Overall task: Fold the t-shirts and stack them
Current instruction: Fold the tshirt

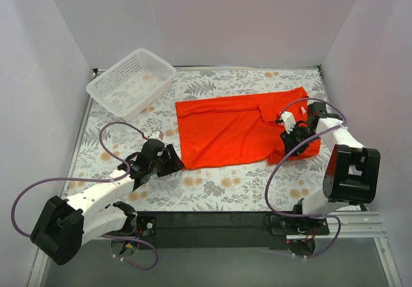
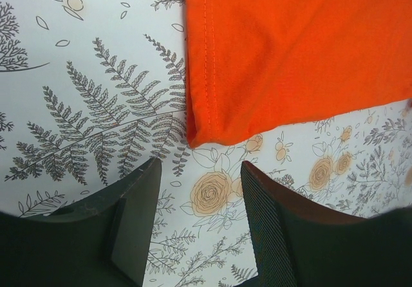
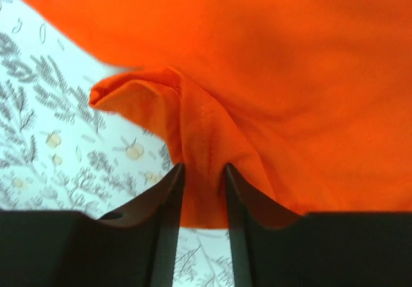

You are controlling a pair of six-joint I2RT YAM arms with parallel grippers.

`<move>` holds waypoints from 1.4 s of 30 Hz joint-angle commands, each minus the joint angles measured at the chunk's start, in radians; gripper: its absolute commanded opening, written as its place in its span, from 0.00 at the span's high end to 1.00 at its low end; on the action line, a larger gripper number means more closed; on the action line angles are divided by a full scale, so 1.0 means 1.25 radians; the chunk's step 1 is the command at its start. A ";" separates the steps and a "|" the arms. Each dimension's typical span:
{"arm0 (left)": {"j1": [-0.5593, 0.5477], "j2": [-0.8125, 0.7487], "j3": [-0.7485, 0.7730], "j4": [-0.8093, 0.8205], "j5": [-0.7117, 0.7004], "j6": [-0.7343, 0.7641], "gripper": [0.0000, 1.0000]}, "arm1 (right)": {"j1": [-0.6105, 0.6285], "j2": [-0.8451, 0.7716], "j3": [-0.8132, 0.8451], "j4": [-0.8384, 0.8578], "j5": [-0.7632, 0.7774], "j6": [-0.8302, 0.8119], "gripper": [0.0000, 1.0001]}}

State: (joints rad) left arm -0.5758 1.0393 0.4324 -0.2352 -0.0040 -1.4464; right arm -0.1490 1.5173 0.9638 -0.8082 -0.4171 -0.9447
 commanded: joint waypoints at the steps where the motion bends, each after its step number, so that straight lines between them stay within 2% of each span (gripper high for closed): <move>1: -0.004 -0.013 0.015 0.007 -0.015 0.013 0.50 | 0.050 -0.003 0.041 0.121 0.065 0.159 0.65; 3: -0.004 -0.015 0.014 0.007 -0.015 0.011 0.50 | 0.064 -0.009 0.051 0.173 0.133 0.220 0.53; 6: -0.003 -0.015 0.012 0.008 -0.013 0.010 0.50 | 0.064 -0.049 0.077 0.202 0.169 0.254 0.43; 10: -0.004 -0.023 0.012 0.009 -0.009 0.011 0.50 | 0.064 -0.120 0.079 0.184 0.150 0.211 0.42; 12: -0.004 -0.026 0.012 0.010 -0.005 0.011 0.50 | 0.064 -0.153 0.072 0.081 0.055 0.098 0.44; 14: -0.003 -0.028 0.012 0.011 -0.004 0.011 0.50 | 0.068 -0.162 0.046 0.010 0.023 0.002 0.47; 15: -0.003 -0.029 0.010 0.014 -0.002 0.011 0.50 | 0.069 -0.167 0.030 -0.029 0.026 -0.023 0.48; 18: -0.003 -0.029 0.008 0.019 0.000 0.011 0.50 | 0.070 -0.183 -0.044 -0.025 0.077 -0.082 0.48; 32: -0.004 -0.037 -0.008 0.022 0.002 0.004 0.50 | 0.109 -0.129 -0.112 0.075 0.153 -0.059 0.47; 38: -0.003 -0.034 -0.008 0.022 0.002 0.004 0.50 | 0.115 -0.106 -0.119 0.092 0.168 -0.044 0.54; 42: -0.003 -0.030 -0.010 0.021 0.002 0.004 0.50 | 0.118 -0.098 -0.121 0.103 0.173 -0.039 0.65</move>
State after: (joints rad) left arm -0.5781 1.0153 0.4309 -0.2131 -0.0029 -1.4467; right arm -0.0090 1.3907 0.8196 -0.7059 -0.2108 -0.9958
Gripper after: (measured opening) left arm 0.498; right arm 0.379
